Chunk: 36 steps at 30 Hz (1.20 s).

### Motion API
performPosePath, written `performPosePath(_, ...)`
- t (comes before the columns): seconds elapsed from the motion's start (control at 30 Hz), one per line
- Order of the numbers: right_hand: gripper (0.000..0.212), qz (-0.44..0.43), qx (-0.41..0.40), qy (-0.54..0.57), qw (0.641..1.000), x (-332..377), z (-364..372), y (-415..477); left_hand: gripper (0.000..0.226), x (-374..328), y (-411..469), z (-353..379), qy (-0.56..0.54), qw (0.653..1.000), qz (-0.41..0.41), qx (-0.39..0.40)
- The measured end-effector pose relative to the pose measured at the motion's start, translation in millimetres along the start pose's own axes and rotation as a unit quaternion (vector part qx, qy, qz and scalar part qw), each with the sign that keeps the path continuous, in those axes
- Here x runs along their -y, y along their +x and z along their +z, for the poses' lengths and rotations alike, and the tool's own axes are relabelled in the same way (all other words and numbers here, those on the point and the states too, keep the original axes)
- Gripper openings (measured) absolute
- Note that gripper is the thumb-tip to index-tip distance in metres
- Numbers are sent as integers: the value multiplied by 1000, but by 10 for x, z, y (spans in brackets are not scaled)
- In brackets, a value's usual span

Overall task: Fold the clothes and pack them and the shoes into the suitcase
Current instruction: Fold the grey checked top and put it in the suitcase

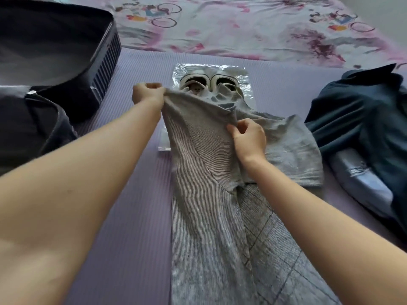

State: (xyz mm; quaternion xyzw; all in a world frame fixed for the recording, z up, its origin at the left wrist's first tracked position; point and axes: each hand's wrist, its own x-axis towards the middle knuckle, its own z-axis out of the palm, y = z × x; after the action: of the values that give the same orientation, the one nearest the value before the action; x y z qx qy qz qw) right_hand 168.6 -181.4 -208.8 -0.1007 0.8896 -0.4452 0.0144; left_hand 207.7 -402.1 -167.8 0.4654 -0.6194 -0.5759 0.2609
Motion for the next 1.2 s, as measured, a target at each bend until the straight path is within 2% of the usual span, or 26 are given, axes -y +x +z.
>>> performPosePath(0.07, 20, -15, -9, -12, 1000, -16, -22, -54, 36, 68, -61, 18, 82, 996, 10, -36)
performPosePath(0.13, 22, -45, -16, -5, 999, -3, -116, -135, 41, 71, -226, 11, 168, 981, 89, -36)
performPosePath(0.23, 25, -59, -42, -12, 997, -109, -416, -271, 34, 15, -673, 81, 196, 951, 236, 29)
performPosePath(0.3, 27, -49, -68, -45, 996, -298, -720, -419, 27, 7, -1064, 174, 207, 920, 323, 83)
performPosePath(0.37, 28, -45, -110, -77, 990, -510, -1053, -647, 19, 29, -1461, 273, 196, 899, 361, 153)
performPosePath(0.47, 27, 6, -171, -115, 978, -849, -1446, -1034, 16, 113, -1940, 488, 194, 887, 310, 283)
performPosePath(0.57, 26, 132, -164, -49, 976, -1117, -1754, -1327, 16, 171, -2235, 756, 227, 880, 255, 330)
performPosePath(0.67, 27, 182, -125, -14, 975, -1233, -2017, -1511, 19, 104, -2453, 1041, 261, 873, 259, 320)
performPosePath(0.8, 36, 189, -68, -120, 972, -1287, -2124, -1618, 31, 79, -2600, 1445, 342, 858, 243, 295)
performPosePath(0.97, 29, 162, -43, -155, 974, -1320, -2106, -1654, 79, 249, -2659, 1734, 430, 853, 194, 221)
performPosePath(1.1, 28, 140, -35, -184, 972, -1428, -2185, -1760, 102, 274, -2672, 1885, 446, 865, 124, 193)
performPosePath(1.2, 21, 92, -54, -121, 987, -1413, -2162, -1859, 94, 268, -2666, 1989, 458, 866, 86, 183)
